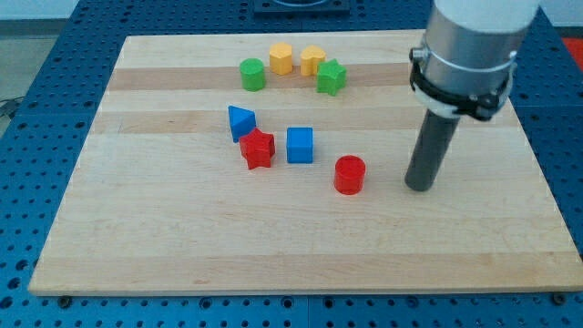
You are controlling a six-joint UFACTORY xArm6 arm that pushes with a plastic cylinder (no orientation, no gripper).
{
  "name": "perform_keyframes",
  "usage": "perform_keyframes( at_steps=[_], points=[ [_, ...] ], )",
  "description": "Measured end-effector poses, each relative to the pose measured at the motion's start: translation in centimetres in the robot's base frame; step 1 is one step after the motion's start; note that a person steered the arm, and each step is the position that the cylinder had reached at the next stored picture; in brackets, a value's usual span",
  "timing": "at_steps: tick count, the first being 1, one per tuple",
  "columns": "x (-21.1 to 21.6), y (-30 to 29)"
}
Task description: Move the red circle to the top right side of the blue cube
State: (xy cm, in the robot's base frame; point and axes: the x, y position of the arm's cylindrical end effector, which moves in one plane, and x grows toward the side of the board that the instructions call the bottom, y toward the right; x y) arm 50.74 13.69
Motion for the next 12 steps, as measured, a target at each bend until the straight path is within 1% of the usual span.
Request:
perform_keyframes(
  at_steps=[1, 2, 3, 5, 6, 7, 8, 9, 11, 12],
  points=[
    [2.1, -5.0],
    [1.9, -7.6],
    [-0.4, -8.1],
    [-7.6, -8.2],
    [-7.7, -8.3],
    [-5.4, -6.4],
    [-4.6, -1.2],
    [-10.8, -2.8],
    [-11.1, -3.3],
    [-10.4, -3.1]
  ],
)
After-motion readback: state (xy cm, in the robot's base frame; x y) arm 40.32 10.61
